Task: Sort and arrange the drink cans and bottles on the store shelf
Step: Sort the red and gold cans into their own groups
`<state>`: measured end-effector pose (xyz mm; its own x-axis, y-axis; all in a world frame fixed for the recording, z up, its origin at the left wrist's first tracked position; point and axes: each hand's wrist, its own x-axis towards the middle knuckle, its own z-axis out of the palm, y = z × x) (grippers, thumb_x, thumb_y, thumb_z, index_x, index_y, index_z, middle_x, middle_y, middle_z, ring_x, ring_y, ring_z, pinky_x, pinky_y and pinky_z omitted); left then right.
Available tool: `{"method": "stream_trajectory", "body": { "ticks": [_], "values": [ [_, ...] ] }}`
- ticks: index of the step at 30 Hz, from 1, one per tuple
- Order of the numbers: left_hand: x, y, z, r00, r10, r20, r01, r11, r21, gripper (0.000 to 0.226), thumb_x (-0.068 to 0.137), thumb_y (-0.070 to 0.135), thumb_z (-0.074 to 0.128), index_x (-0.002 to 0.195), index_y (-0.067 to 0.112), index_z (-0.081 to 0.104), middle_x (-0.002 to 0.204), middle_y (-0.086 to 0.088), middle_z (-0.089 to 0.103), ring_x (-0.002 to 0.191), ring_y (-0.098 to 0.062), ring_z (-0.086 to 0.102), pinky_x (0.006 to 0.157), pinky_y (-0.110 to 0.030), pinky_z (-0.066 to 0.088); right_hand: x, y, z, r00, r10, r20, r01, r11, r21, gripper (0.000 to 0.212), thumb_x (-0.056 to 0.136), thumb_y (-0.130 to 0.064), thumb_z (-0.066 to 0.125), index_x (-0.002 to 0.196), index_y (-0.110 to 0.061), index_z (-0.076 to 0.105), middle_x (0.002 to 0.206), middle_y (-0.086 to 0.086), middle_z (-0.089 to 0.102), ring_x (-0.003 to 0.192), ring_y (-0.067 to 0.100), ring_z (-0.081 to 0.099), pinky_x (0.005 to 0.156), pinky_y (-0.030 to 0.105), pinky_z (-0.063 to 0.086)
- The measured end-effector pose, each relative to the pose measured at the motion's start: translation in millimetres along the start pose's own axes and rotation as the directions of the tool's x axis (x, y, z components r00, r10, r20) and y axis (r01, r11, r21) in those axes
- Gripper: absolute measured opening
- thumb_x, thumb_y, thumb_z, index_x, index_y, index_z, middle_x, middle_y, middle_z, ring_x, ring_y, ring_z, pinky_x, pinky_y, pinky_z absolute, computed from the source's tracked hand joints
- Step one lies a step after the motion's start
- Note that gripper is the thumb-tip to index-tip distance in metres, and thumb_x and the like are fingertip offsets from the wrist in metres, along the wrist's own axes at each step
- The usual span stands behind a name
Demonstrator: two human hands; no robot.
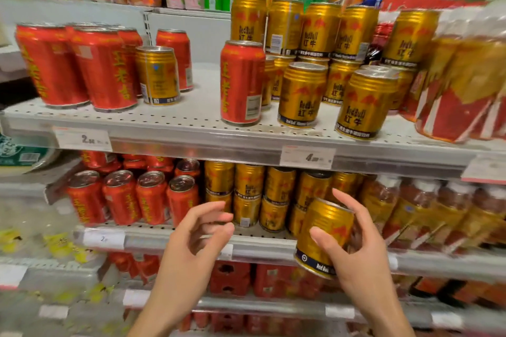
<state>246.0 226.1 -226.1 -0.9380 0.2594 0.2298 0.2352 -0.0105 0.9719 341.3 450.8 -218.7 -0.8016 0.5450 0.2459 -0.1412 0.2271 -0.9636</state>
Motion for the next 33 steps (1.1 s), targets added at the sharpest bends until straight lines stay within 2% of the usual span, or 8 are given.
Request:
{"method": "stream_trajectory", "body": {
  "ticks": [4, 11, 16, 19, 22, 24, 29, 33],
  "values": [
    [6.8, 14.6, 17.2, 0.997, 0.075, 0.024, -0.074, 0.997, -0.005, 0.026, 0.083, 0.031, 0.069, 0.104, 0.047, 0.069, 0.106, 0.004, 0.075, 0.096, -0.018, 0.072, 0.091, -0.04, 0.057, 5.2, -2.7, -14.3, 0.998, -0.048, -0.043, 0.047, 0.999, -0.028, 0.062, 0.065, -0.046, 0.09, 0.12, -0.044, 0.061, 0.11, -0.017, 0.068, 0.097, 0.007, 0.069, 0.083, 0.031, 0.058],
    [39.7, 52.3, 33.0, 0.955, 0.293, 0.055, -0.292, 0.956, -0.019, 0.028, 0.088, 0.02, 0.07, 0.114, 0.031, 0.067, 0.105, 0.013, 0.075, 0.102, -0.007, 0.07, 0.085, -0.014, 0.052, 18.4, -48.5, -21.2, 0.965, -0.237, -0.109, 0.221, 0.965, -0.139, 0.051, 0.066, -0.043, 0.089, 0.11, -0.036, 0.064, 0.104, -0.018, 0.068, 0.092, 0.005, 0.069, 0.071, 0.014, 0.054],
    [85.4, 80.2, 25.8, 0.818, 0.573, 0.04, -0.57, 0.801, 0.185, 0.032, 0.092, 0.03, 0.07, 0.123, 0.032, 0.059, 0.118, 0.015, 0.061, 0.108, -0.009, 0.062, 0.086, -0.013, 0.049, 44.8, -98.7, -17.9, 0.898, -0.435, -0.063, 0.406, 0.875, -0.262, 0.048, 0.068, -0.043, 0.082, 0.11, -0.036, 0.06, 0.108, -0.029, 0.063, 0.1, -0.002, 0.065, 0.074, 0.011, 0.053],
    [118.1, 96.1, 20.1, 0.74, 0.672, 0.02, -0.641, 0.697, 0.322, 0.053, 0.086, 0.035, 0.07, 0.135, 0.026, 0.051, 0.131, 0.006, 0.048, 0.123, -0.015, 0.049, 0.098, -0.027, 0.048, 69.1, -125.2, -15.9, 0.845, -0.534, 0.025, 0.503, 0.777, -0.38, 0.05, 0.075, -0.048, 0.084, 0.114, -0.038, 0.056, 0.113, -0.026, 0.061, 0.106, 0.0, 0.062, 0.079, 0.012, 0.052],
    [148.7, 111.6, 13.4, 0.742, 0.669, 0.04, -0.62, 0.663, 0.42, 0.07, 0.085, 0.041, 0.071, 0.146, 0.026, 0.04, 0.141, -0.004, 0.04, 0.133, -0.021, 0.039, 0.107, -0.049, 0.045, 95.1, -144.8, -7.9, 0.801, -0.581, 0.144, 0.569, 0.665, -0.485, 0.057, 0.073, -0.058, 0.077, 0.12, -0.037, 0.05, 0.118, -0.02, 0.06, 0.108, 0.009, 0.063, 0.083, 0.027, 0.058],
    [163.4, 120.4, 7.3, 0.783, 0.615, 0.092, -0.588, 0.685, 0.43, 0.073, 0.088, 0.044, 0.072, 0.15, 0.033, 0.034, 0.145, 0.001, 0.037, 0.136, -0.018, 0.038, 0.112, -0.047, 0.042, 109.7, -151.9, 0.0, 0.772, -0.595, 0.222, 0.611, 0.6, -0.517, 0.058, 0.073, -0.059, 0.074, 0.121, -0.035, 0.051, 0.118, -0.012, 0.062, 0.109, 0.015, 0.062, 0.086, 0.039, 0.057],
    [176.3, 116.5, 2.2, 0.84, 0.493, 0.224, -0.535, 0.822, 0.196, 0.063, 0.089, 0.05, 0.067, 0.145, 0.052, 0.037, 0.143, 0.02, 0.051, 0.13, 0.002, 0.05, 0.109, -0.04, 0.046, 129.6, -159.8, 23.7, 0.674, -0.618, 0.405, 0.723, 0.438, -0.534, 0.059, 0.075, -0.06, 0.071, 0.122, -0.025, 0.058, 0.119, -0.013, 0.061, 0.112, -0.001, 0.05, 0.101, 0.029, 0.043],
    [179.2, 115.7, -1.8, 0.861, 0.455, 0.227, -0.481, 0.873, 0.075, 0.064, 0.087, 0.049, 0.071, 0.143, 0.052, 0.041, 0.13, 0.02, 0.062, 0.124, -0.002, 0.059, 0.106, -0.042, 0.05, 142.6, -168.3, 33.1, 0.691, -0.545, 0.476, 0.719, 0.444, -0.535, 0.062, 0.074, -0.063, 0.071, 0.122, -0.028, 0.056, 0.123, -0.015, 0.058, 0.119, 0.0, 0.046, 0.107, 0.03, 0.042]
  ]
}}
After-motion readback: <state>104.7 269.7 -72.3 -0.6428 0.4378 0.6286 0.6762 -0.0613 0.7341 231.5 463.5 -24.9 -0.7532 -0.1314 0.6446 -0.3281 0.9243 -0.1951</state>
